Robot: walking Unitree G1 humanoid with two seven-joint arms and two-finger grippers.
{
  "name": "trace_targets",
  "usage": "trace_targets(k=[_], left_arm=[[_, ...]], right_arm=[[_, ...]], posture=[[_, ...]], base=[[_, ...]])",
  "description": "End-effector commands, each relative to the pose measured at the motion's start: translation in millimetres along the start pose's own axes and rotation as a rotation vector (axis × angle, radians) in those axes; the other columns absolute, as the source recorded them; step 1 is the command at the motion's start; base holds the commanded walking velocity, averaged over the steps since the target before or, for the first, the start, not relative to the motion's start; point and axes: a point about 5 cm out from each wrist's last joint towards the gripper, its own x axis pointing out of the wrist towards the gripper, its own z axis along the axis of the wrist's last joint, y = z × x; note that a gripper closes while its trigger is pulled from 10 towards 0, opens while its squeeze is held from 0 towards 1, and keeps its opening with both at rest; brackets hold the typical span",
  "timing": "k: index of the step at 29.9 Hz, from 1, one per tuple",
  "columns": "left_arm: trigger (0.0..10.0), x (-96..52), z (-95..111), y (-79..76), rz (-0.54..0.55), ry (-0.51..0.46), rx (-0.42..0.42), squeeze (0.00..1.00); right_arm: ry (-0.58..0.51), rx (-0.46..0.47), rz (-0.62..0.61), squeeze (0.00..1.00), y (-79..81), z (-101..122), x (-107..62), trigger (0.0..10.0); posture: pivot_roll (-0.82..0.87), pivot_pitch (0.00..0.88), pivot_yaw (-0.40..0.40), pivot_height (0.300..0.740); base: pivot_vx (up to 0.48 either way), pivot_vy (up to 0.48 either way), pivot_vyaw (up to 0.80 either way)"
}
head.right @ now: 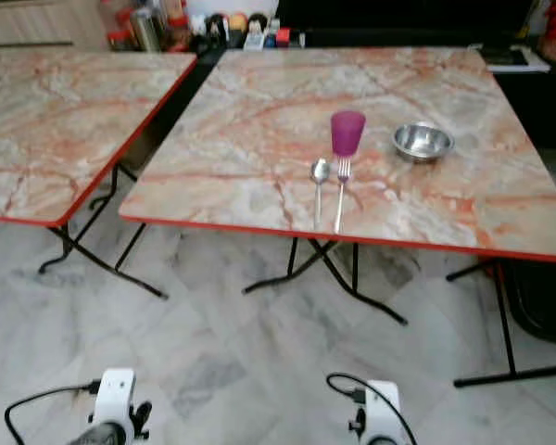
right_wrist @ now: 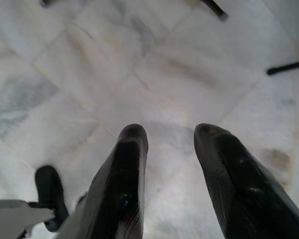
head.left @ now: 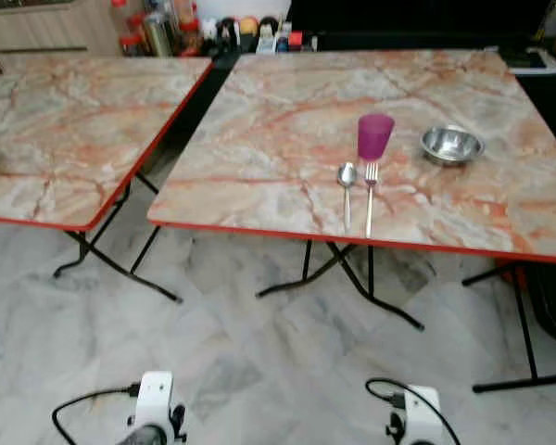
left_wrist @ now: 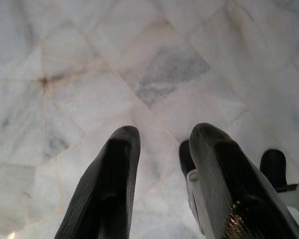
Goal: Setting the table
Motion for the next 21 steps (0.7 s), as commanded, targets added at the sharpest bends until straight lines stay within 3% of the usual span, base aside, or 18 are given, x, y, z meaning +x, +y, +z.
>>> trace_targets(k=[1,8,17,21], left_arm=[[10.0,-0.7,0.2,8.6,0.019,0.004,-0.007,0.00],[10.0,-1.2,-0.9,10.1,0.020,0.005,-0.015,0.00],[10.0,-1.6,-2.8,10.5,0.029,0.012,-0.014,0.00],[10.0,-0.9,0.3,12.5,0.031,0.009,-0.011,0.00]], right_arm=[[-0.023,0.022,0.009,0.00,3.7,3.6,0.4,10.0],[-0.015,0.011,0.005,0.00,4.2,0.0,-0.6,10.0],[-0.016,0.014,0.005,0.00,6.7,-2.4,-1.6,10.0],[-0.029,0.034,0.003,0.00,7.2,2.4,-0.5,10.0]], posture=[[-0.14,0.029,0.095,0.740],[-0.14,0.020,0.098,0.740],[-0.14,0.018,0.106,0.740],[-0.14,0.063,0.111,0.740]], base=[[0.000,0.000,-0.66],[0.000,0.000,-0.63],[0.000,0.000,-0.24],[0.000,0.000,-0.73]])
